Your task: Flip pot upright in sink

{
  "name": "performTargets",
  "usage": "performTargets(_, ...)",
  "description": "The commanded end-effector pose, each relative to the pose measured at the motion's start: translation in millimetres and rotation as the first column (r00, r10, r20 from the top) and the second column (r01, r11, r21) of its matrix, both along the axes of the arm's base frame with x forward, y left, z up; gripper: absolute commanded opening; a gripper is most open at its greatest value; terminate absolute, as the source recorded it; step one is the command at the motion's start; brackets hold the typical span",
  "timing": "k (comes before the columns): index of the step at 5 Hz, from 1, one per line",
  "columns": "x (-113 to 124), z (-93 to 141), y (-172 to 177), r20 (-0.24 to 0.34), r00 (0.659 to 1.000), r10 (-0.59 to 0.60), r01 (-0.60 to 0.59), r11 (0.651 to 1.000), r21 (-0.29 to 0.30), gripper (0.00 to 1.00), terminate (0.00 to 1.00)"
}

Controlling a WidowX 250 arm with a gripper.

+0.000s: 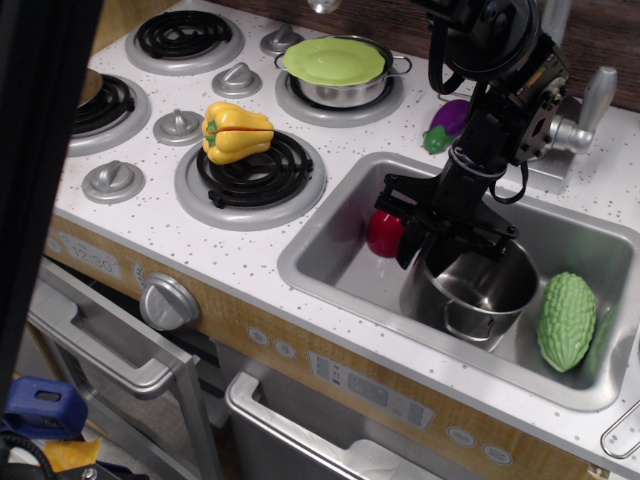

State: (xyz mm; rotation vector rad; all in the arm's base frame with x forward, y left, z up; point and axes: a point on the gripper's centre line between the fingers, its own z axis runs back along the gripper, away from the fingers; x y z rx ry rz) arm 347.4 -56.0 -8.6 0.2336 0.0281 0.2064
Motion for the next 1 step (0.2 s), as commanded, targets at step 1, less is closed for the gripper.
performTargets(1,10.9,32.7,-1.2,0.09,0.996,-0.005,0.007,1.0,-0.019,1.0,1.0)
